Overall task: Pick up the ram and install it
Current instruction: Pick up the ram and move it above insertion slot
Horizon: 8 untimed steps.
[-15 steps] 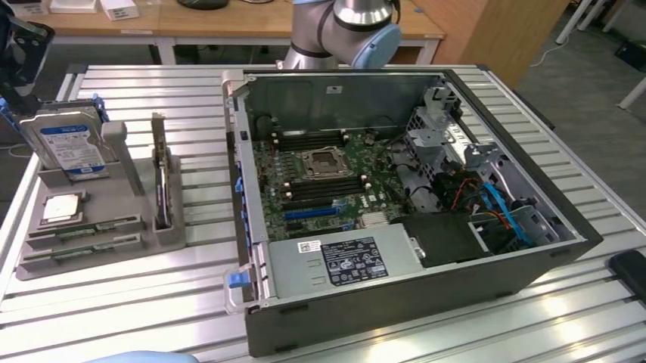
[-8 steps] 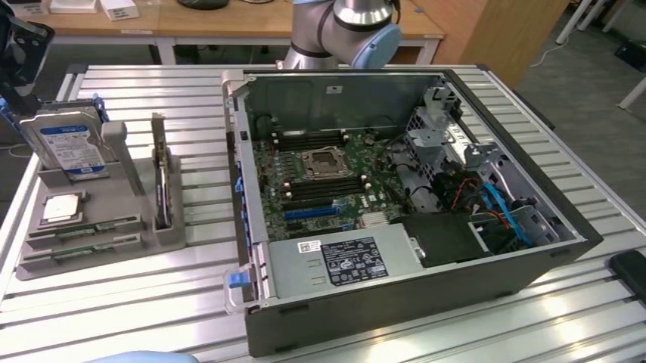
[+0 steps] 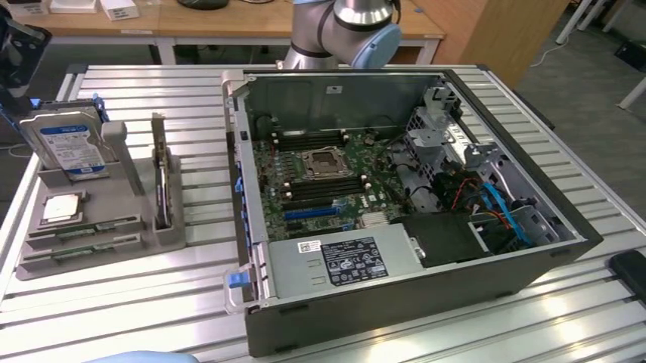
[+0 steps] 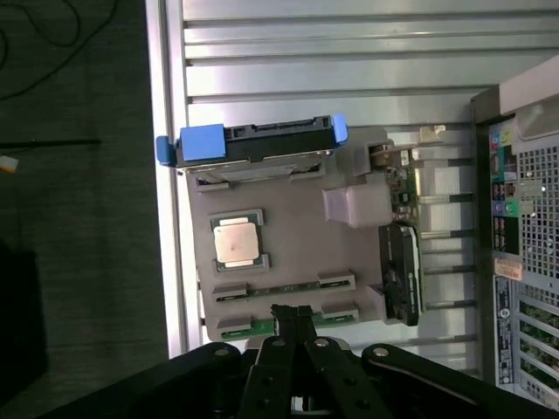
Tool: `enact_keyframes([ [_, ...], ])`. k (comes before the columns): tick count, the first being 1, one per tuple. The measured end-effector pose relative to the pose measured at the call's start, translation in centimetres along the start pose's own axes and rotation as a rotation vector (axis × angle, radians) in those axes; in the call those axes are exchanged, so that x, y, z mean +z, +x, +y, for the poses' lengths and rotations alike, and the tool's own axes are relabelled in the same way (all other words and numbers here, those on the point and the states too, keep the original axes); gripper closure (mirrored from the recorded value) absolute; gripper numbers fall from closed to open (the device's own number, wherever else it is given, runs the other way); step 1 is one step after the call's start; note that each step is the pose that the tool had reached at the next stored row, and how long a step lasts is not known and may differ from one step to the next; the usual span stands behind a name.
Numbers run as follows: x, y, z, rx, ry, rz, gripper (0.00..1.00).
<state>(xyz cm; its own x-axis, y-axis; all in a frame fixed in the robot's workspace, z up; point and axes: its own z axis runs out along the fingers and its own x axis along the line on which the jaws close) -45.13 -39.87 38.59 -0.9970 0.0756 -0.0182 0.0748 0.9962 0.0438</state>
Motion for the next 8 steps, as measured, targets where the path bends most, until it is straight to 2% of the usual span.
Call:
enact_keyframes([
  [1,0.08,0.01,0.0,0.0,0.0002,0.0041,0.9],
  [3,0.22,0.01,0.0,0.001,0.0006,0.0081,0.9],
  [8,0.74,0.01,-0.03,0.001,0.001,0.013,0.9],
])
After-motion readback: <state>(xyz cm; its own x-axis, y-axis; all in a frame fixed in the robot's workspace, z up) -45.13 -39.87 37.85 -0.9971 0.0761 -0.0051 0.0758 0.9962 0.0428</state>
